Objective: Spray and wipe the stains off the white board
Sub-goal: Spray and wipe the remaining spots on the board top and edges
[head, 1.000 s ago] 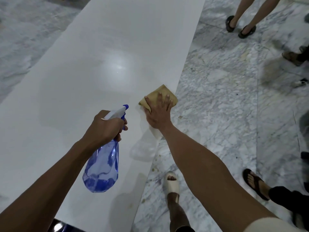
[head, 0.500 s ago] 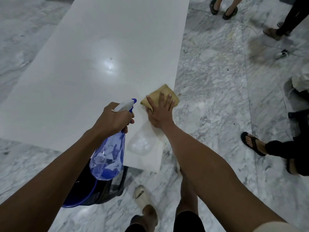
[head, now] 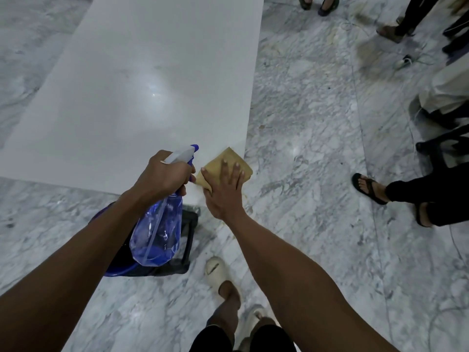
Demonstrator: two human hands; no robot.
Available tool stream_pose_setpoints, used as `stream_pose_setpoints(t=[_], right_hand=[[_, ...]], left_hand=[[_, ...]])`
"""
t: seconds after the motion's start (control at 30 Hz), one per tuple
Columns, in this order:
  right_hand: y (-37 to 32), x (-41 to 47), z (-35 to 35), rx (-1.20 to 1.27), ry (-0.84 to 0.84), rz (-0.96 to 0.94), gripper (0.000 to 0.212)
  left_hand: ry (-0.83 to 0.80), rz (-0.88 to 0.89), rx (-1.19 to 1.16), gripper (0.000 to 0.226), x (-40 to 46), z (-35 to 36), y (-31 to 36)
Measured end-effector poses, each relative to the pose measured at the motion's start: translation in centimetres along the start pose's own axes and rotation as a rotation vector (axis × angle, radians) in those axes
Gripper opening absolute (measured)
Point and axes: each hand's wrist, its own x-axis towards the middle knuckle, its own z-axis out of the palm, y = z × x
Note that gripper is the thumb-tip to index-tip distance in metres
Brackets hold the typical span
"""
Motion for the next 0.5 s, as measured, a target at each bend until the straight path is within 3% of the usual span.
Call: stream_pose_setpoints(t=[0.27, 0.4, 0.47, 0.5], right_hand=[[-1.8, -8.5, -2.1, 0.045, -0.193, -0.052, 0.054], [-0.8, -9.6, -5.4, 0.143, -0.469, -0.066, 0.047], [-0.5, -10.4, -8.2, 0.369, -0.563, -0.016, 0.047], [-0.3, -10.9, -10.1, 0.601, -0.567, 0.085, 0.045]], left_hand=[[-0.002, 0.020, 0.003, 0.029, -6.7, 2.1, -1.7], [-0.007, 0.036, -0.029, 0.021, -9.9, 2.7, -2.1], [-0.003, 0.056, -0.055, 0.025, -11.1, 2.7, -1.8], [0.002, 0.064, -0.060, 0.027, -11.8, 2.8, -1.5]])
